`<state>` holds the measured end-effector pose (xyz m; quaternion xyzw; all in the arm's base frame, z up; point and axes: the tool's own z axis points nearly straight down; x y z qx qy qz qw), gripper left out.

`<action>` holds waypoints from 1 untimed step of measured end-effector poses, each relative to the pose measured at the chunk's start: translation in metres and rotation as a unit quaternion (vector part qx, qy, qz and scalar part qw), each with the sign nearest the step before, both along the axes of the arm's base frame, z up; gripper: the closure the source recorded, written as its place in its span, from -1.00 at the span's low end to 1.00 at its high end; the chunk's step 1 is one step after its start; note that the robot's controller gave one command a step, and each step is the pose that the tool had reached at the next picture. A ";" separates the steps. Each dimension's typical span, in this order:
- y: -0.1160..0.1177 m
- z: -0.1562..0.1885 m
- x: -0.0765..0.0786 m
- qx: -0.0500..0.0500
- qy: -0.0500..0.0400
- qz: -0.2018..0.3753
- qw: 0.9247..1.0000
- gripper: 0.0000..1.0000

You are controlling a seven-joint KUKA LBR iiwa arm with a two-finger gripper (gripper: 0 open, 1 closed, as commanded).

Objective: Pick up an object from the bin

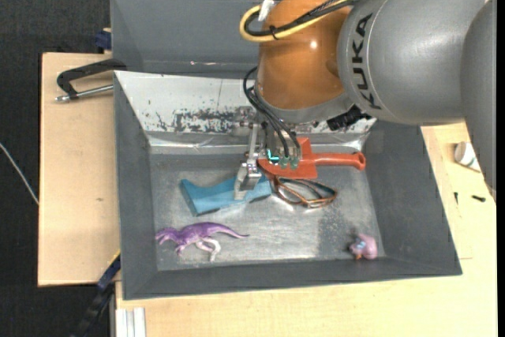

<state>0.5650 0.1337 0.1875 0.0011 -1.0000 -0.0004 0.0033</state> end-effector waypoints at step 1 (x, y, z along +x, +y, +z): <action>-0.001 0.004 0.002 0.001 -0.004 -0.001 1.000 -1.00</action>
Offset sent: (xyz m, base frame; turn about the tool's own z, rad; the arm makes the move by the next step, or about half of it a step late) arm -0.0146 -0.0048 -0.0576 -0.1529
